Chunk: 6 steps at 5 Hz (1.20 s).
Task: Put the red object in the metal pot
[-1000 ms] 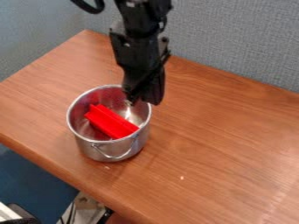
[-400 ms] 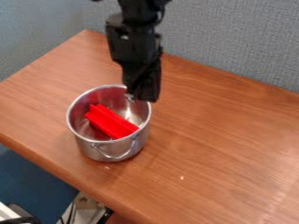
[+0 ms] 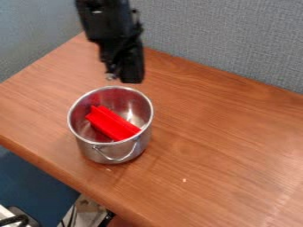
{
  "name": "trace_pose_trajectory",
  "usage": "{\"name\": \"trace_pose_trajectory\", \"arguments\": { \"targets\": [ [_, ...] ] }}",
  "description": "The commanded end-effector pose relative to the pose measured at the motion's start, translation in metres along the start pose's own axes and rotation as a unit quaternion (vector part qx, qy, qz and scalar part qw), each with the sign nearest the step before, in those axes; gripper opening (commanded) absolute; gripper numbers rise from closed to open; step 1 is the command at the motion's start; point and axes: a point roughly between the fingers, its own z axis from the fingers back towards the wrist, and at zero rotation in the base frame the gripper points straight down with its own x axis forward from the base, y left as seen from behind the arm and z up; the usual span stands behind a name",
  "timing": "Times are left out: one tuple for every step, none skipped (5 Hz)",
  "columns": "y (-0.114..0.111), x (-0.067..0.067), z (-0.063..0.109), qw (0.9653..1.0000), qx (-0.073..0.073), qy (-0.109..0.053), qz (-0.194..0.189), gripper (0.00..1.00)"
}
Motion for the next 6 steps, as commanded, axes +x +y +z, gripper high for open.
{"name": "trace_pose_trajectory", "arguments": {
  "targets": [
    [-0.004,0.008,-0.005,0.9999,0.004,0.002,-0.01,0.0],
    [-0.01,0.01,-0.016,0.9991,0.015,-0.002,-0.039,0.0],
    [-0.007,0.006,-0.004,0.9997,0.019,-0.008,-0.015,0.0],
    [-0.006,0.002,0.015,0.9996,0.023,-0.011,0.013,0.0],
    [-0.004,-0.004,-0.004,0.9995,0.02,-0.024,0.005,0.0],
    [-0.004,-0.007,-0.022,0.9992,0.016,-0.037,-0.001,0.0]
  ]
}}
